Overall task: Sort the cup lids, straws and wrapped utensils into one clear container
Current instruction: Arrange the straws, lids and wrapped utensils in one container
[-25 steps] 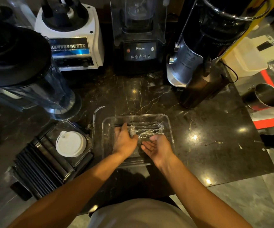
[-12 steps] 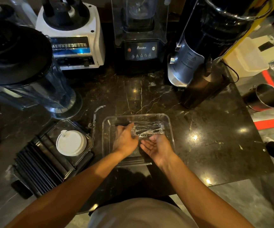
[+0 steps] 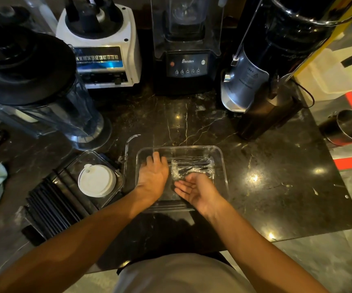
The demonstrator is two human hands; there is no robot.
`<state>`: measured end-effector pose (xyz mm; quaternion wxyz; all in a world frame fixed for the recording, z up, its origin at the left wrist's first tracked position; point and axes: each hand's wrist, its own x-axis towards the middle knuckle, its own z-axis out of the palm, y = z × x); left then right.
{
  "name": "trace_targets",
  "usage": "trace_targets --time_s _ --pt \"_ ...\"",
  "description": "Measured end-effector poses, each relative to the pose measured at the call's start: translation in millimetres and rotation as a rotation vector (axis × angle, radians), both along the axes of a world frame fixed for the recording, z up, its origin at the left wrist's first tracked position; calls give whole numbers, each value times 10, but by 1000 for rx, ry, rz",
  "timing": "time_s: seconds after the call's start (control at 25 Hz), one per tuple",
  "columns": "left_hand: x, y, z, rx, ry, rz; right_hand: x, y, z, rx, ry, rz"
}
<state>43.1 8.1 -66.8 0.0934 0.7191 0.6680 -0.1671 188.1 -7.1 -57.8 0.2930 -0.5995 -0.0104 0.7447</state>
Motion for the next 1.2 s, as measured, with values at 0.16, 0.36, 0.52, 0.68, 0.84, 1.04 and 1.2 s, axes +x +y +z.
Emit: trace_targets --time_s 0.16,0.36,0.52,0.68,0.84,1.04,1.2 --pt "-46 -2 23 26 76 -139 -7 53 -27 -9 11 -17" --pt "-64 63 116 6 167 -206 49 73 -52 -3 12 -52" --pt "-59 40 295 31 168 -181 66 70 -58 -2 30 -84" --pt "-107 65 517 135 75 -160 67 71 -68 -7 39 -100" --pt "-172 52 706 264 -98 -107 37 88 -75 -1 32 -136" --pt "-352 -102 617 427 -308 -90 33 104 -62 -17 -86 -79" --pt "-419 -290 443 255 -360 -93 81 102 74 -9 -254 76"
